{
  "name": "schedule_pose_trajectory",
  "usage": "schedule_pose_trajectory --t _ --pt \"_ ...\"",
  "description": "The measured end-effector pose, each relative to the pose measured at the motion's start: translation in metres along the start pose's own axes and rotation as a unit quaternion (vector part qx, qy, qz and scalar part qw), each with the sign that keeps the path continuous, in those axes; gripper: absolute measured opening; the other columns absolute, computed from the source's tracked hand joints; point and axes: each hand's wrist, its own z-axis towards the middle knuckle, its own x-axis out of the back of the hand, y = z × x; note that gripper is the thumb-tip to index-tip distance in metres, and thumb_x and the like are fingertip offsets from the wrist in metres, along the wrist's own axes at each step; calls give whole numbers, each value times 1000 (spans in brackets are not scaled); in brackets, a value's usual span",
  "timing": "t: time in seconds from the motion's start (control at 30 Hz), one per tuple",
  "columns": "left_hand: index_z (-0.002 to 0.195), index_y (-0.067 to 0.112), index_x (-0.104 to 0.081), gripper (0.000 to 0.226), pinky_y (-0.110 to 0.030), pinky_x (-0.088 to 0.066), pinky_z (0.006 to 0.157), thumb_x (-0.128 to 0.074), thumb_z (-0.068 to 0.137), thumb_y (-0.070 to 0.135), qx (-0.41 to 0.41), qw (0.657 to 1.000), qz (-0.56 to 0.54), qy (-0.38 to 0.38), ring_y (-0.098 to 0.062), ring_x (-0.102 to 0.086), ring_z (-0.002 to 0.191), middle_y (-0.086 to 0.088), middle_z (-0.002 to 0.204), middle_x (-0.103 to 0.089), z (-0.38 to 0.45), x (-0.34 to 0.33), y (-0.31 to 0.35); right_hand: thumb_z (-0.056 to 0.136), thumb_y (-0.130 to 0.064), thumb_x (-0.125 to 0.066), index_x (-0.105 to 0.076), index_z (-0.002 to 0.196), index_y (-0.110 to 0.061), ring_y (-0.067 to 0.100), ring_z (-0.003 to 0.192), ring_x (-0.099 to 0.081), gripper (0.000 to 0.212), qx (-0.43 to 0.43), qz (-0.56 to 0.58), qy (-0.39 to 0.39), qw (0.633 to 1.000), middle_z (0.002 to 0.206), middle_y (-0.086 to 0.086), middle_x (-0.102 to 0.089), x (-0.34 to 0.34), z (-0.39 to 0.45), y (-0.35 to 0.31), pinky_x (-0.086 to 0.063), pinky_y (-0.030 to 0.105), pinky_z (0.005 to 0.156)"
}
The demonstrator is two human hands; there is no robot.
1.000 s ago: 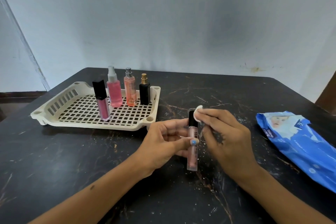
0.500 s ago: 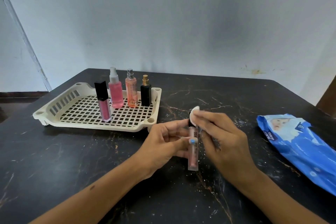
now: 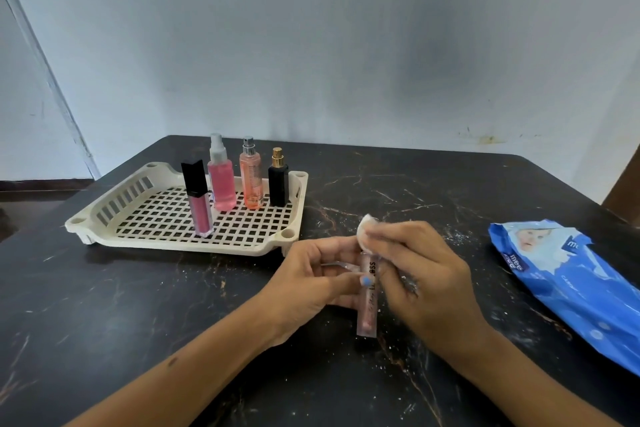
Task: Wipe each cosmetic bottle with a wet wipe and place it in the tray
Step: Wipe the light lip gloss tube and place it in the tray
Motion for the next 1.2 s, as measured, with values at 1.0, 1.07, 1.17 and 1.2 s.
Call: schedule_pose_trajectory --t 1.0,1.07,1.17,1.2 --pt "100 13 -68 28 -39 -59 57 -61 73 11 29 981 -166 94 -23 -70 67 -17 85 -72 8 7 7 78 3 -61 -75 83 1 20 83 -62 15 70 57 -11 996 93 7 -71 -5 -3 -15 -51 22 84" --pt "100 13 -71 27 -46 -59 63 -61 75 12 43 986 -151 47 -25 -70 73 -16 87 -71 5 6 7 84 -2 -58 -75 92 2 17 89 -62 19 18 39 17 999 98 7 -70 -3 -2 -7 -50 21 85" --pt "92 18 -76 23 -48 -58 65 -60 76 11 43 990 -137 -2 -26 -70 76 -14 88 -71 2 4 8 88 -6 -52 -71 106 1 16 99 -61 27 -30 17 29 999 109 7 -67 -1 -3 -2 -48 18 91" --pt "91 20 -76 24 -48 -58 67 -60 76 10 38 991 -129 -14 -24 -70 77 -12 88 -71 2 4 9 88 -5 -51 -70 110 1 15 101 -60 29 -40 10 27 999 112 6 -65 -1 -2 -1 -47 17 93"
